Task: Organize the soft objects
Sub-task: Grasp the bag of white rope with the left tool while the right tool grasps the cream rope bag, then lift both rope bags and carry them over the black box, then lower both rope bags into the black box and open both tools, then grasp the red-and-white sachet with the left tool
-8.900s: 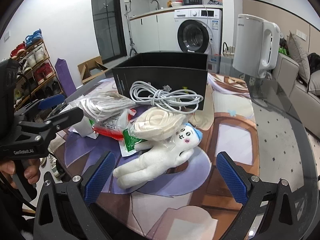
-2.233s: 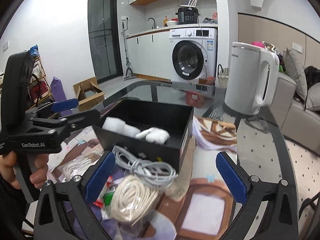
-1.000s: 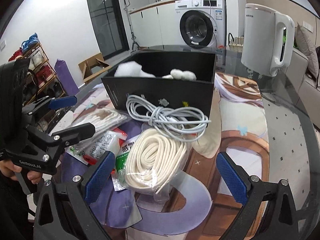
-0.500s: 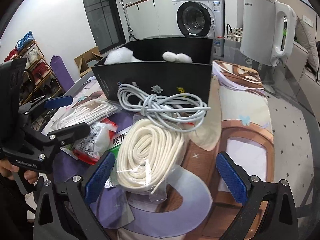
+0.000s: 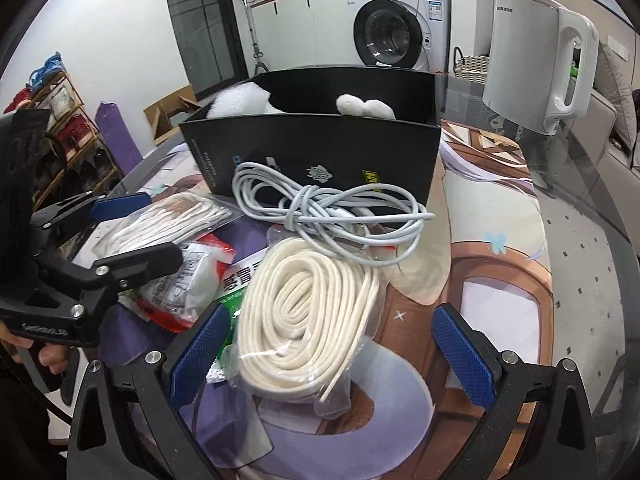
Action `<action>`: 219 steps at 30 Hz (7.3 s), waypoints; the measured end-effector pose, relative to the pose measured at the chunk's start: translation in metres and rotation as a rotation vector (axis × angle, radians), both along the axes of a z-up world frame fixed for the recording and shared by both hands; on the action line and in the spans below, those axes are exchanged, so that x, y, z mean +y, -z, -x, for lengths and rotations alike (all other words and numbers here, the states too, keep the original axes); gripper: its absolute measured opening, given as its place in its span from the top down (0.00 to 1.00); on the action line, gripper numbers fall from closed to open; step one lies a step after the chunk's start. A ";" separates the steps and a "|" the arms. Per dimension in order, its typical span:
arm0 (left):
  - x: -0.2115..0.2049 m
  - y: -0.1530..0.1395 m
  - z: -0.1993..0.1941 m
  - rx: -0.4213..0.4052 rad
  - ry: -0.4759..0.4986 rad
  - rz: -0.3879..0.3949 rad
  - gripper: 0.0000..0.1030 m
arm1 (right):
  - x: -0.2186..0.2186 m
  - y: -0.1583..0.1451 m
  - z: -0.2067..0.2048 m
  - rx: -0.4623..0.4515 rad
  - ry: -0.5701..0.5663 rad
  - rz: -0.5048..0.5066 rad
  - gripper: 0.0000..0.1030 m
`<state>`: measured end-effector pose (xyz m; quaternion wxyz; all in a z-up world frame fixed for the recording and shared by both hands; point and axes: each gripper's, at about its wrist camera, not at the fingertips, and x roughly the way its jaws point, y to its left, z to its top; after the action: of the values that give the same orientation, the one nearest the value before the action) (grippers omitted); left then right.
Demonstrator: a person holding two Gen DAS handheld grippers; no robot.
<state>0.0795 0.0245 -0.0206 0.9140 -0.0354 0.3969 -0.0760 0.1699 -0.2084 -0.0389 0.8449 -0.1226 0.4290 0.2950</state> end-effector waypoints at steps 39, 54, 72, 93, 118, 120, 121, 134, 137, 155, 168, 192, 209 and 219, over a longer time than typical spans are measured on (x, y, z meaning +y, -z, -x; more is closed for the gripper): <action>0.007 -0.018 0.009 -0.069 0.019 0.037 0.57 | 0.005 -0.020 0.038 -0.053 -0.175 -0.008 0.62; 0.010 -0.037 0.019 -0.124 0.013 0.053 0.58 | -0.007 -0.048 0.044 -0.114 -0.182 -0.071 0.62; 0.008 -0.068 0.031 -0.239 -0.005 0.083 0.58 | -0.022 -0.079 0.044 -0.196 -0.135 -0.150 0.62; 0.004 -0.085 0.005 -0.287 -0.026 0.098 0.58 | -0.020 -0.104 0.025 -0.260 -0.105 -0.169 0.62; -0.011 -0.087 -0.061 -0.271 -0.022 0.037 0.58 | -0.003 -0.100 -0.027 -0.231 -0.109 -0.147 0.62; -0.011 -0.085 -0.066 -0.265 -0.027 0.033 0.58 | 0.000 -0.099 -0.032 -0.226 -0.109 -0.145 0.62; -0.011 -0.084 -0.067 -0.264 -0.028 0.032 0.58 | 0.001 -0.098 -0.034 -0.224 -0.110 -0.142 0.62; -0.008 -0.070 -0.081 -0.261 -0.051 0.016 0.58 | 0.016 -0.083 -0.056 -0.214 -0.104 -0.124 0.62; -0.008 -0.068 -0.083 -0.257 -0.052 0.017 0.58 | 0.020 -0.081 -0.059 -0.211 -0.112 -0.112 0.62; -0.016 -0.043 -0.106 -0.194 -0.032 -0.019 0.60 | 0.049 -0.059 -0.087 -0.186 -0.128 -0.012 0.62; -0.013 -0.042 -0.096 -0.179 -0.042 -0.020 0.43 | 0.049 -0.057 -0.088 -0.221 -0.140 -0.012 0.47; 0.003 -0.060 -0.001 -0.259 -0.089 -0.012 0.00 | -0.026 -0.071 -0.003 -0.213 -0.020 -0.129 0.01; -0.006 -0.037 0.015 -0.210 -0.036 -0.058 0.00 | -0.012 -0.044 0.005 -0.120 -0.084 -0.048 0.01; -0.017 -0.022 0.011 -0.130 0.045 -0.059 0.00 | 0.001 -0.019 0.008 -0.052 -0.153 0.019 0.01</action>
<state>0.0681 0.0078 0.0015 0.9366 0.0054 0.3394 -0.0869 0.1618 -0.2071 -0.0196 0.8297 -0.1705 0.3989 0.3512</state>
